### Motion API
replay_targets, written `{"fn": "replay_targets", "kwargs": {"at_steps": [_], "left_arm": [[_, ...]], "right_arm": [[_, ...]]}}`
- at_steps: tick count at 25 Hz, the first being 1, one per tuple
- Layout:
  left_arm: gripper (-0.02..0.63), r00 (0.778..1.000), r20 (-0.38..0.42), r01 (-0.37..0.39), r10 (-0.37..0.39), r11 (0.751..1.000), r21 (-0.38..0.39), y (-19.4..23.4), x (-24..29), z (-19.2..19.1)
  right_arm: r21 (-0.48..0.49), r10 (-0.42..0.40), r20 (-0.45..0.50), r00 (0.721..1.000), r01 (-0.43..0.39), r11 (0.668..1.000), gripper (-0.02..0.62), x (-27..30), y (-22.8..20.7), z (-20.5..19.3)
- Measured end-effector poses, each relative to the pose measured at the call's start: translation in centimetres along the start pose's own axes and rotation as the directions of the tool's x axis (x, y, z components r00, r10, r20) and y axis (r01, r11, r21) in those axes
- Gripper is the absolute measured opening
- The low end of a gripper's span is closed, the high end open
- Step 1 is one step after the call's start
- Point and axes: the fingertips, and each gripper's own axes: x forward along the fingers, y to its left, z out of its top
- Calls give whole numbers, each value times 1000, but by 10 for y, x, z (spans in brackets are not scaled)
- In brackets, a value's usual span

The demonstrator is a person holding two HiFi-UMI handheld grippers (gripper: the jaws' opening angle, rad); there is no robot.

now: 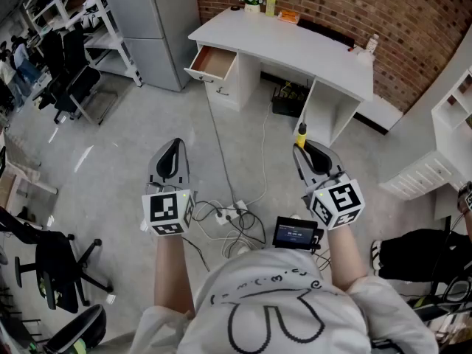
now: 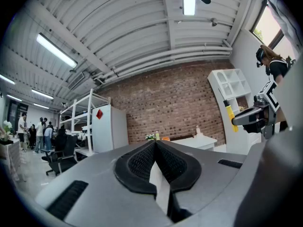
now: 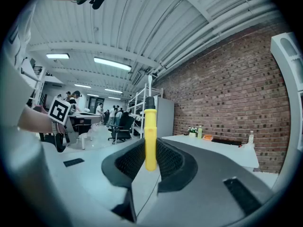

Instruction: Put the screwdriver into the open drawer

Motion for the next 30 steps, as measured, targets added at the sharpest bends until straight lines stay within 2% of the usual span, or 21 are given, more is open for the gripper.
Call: {"fn": "replay_targets", "kwargs": {"at_steps": [7, 16, 22, 30], "left_arm": [[11, 1000, -4, 27, -27, 1000, -9, 9, 2, -8], [11, 999, -13, 46, -46, 998, -31, 25, 17, -20], [11, 998, -32, 47, -49, 998, -36, 31, 45, -23], [11, 998, -59, 28, -31, 999, -44, 42, 101, -41]], "right_arm": [[10, -8, -24, 1000, 8, 1000, 71, 8, 10, -6], [3, 24, -63, 998, -24, 1000, 71, 41, 15, -7], [5, 42, -68, 997, -42, 999, 71, 74, 3, -2], [15, 66, -73, 995, -65, 998, 71, 127, -29, -16]]}}
